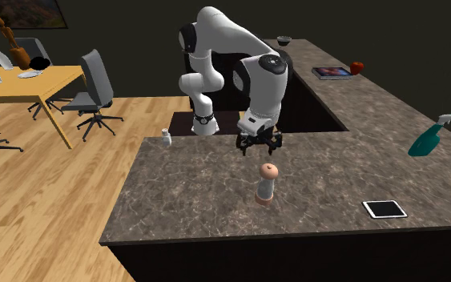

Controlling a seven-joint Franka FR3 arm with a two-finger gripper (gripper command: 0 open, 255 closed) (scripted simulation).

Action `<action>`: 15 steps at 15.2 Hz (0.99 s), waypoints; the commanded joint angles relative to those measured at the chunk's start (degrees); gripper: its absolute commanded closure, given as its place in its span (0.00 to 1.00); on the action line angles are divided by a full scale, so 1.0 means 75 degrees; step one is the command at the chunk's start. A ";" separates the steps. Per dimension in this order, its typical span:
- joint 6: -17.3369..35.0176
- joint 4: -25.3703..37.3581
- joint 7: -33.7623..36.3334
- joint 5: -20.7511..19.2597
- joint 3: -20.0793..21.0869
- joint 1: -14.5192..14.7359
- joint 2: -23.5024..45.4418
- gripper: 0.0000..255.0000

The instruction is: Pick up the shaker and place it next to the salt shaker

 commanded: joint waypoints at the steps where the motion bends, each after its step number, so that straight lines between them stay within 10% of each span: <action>1: -0.0222 0.0937 0.0180 -0.0177 0.0020 0.0204 0.0778 0.00; 5: -0.0777 0.2759 0.0379 -0.0439 -0.0013 0.0610 0.2134 0.00; 15: 0.0069 0.1792 0.0392 -0.0426 -0.0018 0.0547 0.2016 0.00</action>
